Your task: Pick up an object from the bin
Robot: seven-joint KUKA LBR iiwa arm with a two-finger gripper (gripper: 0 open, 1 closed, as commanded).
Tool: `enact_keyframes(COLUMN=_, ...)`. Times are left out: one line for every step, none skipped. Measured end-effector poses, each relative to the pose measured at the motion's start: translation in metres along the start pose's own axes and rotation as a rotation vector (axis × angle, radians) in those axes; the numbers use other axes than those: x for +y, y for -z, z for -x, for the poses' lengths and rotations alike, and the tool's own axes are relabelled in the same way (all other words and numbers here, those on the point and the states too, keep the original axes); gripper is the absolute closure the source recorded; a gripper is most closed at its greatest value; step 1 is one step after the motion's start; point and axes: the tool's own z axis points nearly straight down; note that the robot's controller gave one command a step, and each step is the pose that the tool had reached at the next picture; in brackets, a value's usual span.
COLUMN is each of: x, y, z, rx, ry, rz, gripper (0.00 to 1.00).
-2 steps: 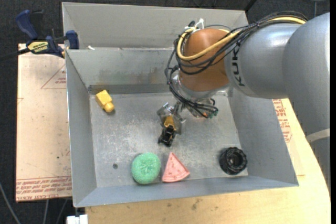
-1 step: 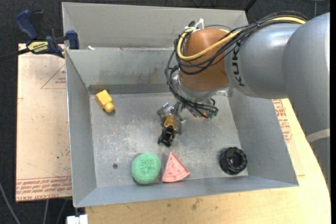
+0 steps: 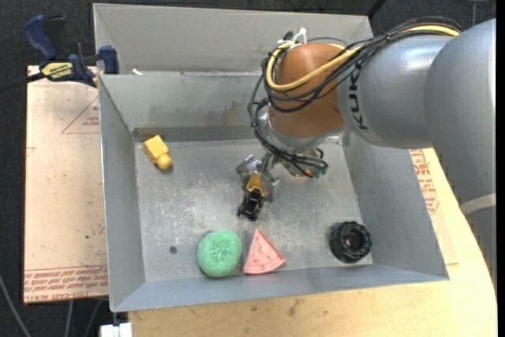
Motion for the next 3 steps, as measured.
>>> enact_keyframes(x=0.039, y=0.0, z=0.04, rx=0.001, ry=0.017, rz=0.001, gripper=1.0)
enact_keyframes(x=0.039, y=0.0, z=0.04, rx=0.001, ry=0.017, rz=0.001, gripper=1.0)
enact_keyframes(x=0.064, y=0.162, z=0.038, rx=-0.003, ry=0.028, rz=-0.002, gripper=1.0)
